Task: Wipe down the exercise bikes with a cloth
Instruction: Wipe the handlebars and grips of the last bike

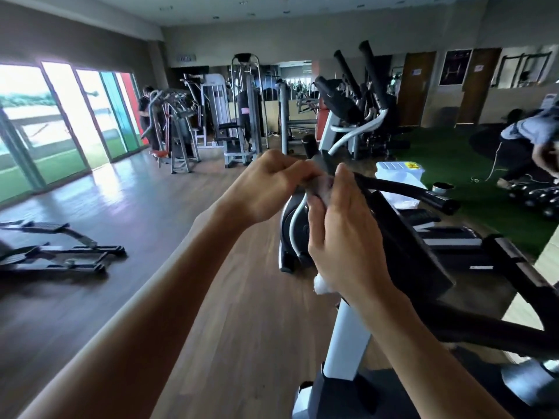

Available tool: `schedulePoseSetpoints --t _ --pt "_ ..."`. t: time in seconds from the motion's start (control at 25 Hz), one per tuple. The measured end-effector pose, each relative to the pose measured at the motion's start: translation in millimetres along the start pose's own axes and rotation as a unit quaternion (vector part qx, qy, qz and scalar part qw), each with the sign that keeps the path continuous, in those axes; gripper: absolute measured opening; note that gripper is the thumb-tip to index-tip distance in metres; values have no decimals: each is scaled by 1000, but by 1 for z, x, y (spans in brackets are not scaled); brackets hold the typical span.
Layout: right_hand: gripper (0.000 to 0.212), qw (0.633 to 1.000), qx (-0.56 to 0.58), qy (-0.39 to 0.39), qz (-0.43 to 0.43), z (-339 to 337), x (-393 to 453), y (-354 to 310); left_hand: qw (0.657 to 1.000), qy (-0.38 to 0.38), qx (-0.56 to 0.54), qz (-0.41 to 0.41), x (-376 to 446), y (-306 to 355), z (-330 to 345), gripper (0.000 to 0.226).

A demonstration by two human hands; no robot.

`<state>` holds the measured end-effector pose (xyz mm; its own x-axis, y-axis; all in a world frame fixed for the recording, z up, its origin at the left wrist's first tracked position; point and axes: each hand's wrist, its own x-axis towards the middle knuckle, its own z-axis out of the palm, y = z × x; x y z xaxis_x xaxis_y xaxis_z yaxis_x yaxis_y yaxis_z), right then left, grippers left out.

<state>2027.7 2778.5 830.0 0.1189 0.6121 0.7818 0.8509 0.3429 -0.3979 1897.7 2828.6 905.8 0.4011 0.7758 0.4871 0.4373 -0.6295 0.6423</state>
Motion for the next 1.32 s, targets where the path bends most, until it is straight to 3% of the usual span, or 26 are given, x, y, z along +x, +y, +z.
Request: schedulePoseSetpoints --t 0.2,0.36,0.48,0.76,1.04,1.32 --pt "73 975 174 -135 -34 -31 -21 30 1000 -6 -22 -19 -9 7 2 36" --pt "72 989 118 -82 -29 -11 -12 20 1000 2 -4 -30 -9 13 4 41" --pt "72 987 148 -54 -17 -1 11 8 998 30 1 -48 -11 16 6 42" --pt "75 975 194 -105 -23 -15 -40 37 997 54 -22 -51 -18 24 13 29" --pt "68 970 215 -115 -20 -11 18 22 994 82 -3 -66 -20 29 18 38" --pt "69 969 209 -132 -22 -19 -40 41 993 90 -24 -75 -27 25 27 31"
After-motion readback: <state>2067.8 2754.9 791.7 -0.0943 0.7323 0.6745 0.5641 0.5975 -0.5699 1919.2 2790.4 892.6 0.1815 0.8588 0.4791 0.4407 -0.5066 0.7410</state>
